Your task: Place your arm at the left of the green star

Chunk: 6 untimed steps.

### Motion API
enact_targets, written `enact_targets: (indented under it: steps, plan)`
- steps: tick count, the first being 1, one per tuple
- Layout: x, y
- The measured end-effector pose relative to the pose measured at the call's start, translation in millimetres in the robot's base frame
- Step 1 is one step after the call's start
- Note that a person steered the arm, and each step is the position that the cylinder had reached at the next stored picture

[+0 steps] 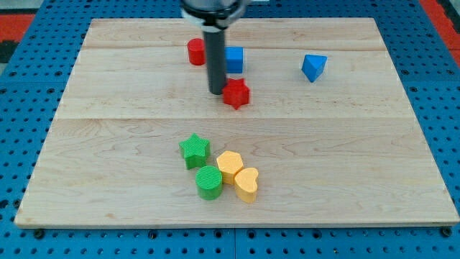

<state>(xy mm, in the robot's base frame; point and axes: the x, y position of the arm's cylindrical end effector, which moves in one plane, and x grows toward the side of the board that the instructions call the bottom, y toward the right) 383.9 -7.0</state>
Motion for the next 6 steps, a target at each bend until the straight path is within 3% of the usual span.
enact_targets:
  steps: [2, 3, 5, 6]
  plan:
    - [24.4, 24.0]
    - [32.9, -16.5]
    - [130.7, -173.7]
    - [138.6, -142.2]
